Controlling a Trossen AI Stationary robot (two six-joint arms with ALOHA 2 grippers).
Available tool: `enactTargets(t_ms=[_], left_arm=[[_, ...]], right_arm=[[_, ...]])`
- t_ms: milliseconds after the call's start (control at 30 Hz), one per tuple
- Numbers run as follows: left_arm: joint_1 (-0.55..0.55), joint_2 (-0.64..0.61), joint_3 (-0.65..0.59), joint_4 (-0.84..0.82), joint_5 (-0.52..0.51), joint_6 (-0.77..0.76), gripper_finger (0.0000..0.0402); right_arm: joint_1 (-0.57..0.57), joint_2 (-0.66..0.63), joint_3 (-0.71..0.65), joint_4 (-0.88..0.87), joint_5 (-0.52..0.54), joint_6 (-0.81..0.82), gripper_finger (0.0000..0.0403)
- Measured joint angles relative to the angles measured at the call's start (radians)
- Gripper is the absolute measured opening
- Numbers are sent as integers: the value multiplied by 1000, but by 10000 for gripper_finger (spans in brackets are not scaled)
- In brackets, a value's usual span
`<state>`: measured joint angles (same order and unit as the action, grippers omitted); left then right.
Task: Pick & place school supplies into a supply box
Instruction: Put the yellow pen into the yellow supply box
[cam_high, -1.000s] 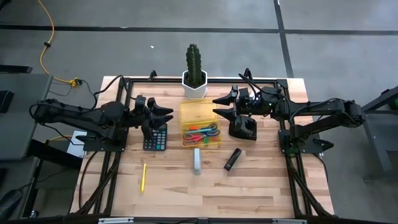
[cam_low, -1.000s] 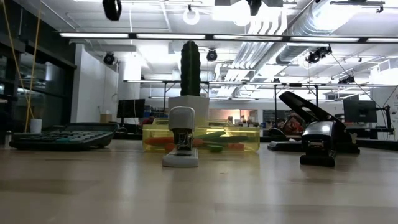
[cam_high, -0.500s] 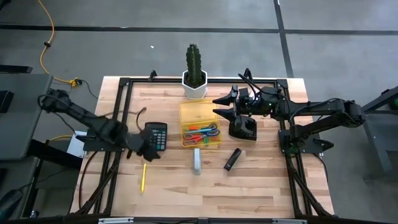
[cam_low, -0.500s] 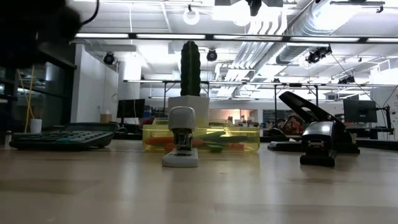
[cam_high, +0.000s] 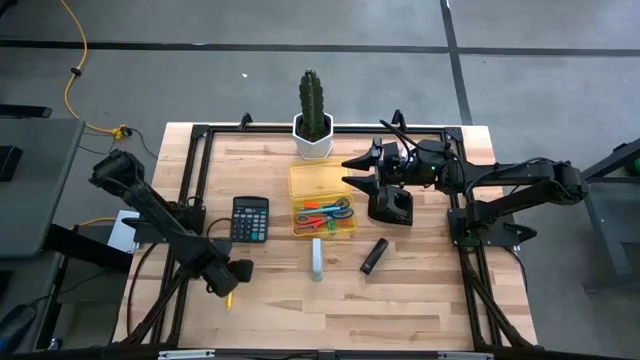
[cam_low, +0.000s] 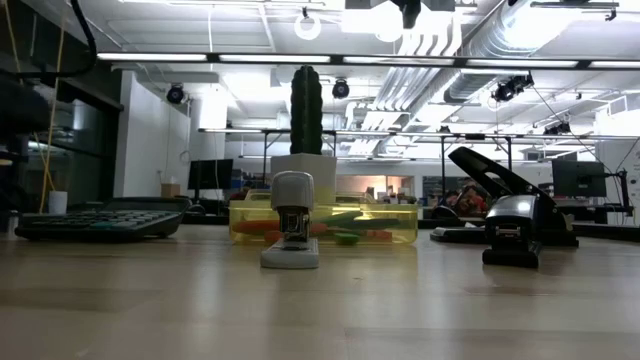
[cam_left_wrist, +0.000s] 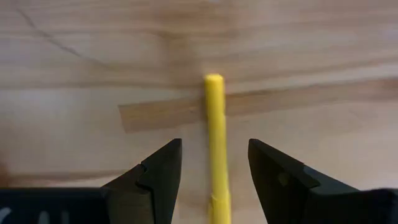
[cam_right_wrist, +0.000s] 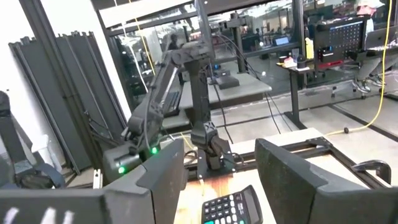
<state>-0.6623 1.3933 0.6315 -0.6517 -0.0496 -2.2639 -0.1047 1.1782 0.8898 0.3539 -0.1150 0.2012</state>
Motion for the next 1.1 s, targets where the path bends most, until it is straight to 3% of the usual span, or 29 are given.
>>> enactTargets(t_ms=[400, 500, 667, 767, 900, 1100], left_arm=[[4, 82, 18, 13, 35, 40, 160], [4, 84, 17, 1, 55, 76, 123], [4, 83, 16, -15, 56, 144, 24], [20, 74, 15, -17, 58, 183, 16], [65, 9, 10, -24, 36, 309, 14], [135, -235, 11, 50, -91, 596, 6]], right_arm=[[0, 0, 0, -19, 9, -1, 190], [0, 0, 0, -21, 9, -1, 190], [0, 0, 0, -22, 10, -1, 190], [0, 0, 0, -22, 10, -8, 190], [0, 0, 0, -22, 11, -15, 190], [0, 0, 0, -23, 41, -14, 190]])
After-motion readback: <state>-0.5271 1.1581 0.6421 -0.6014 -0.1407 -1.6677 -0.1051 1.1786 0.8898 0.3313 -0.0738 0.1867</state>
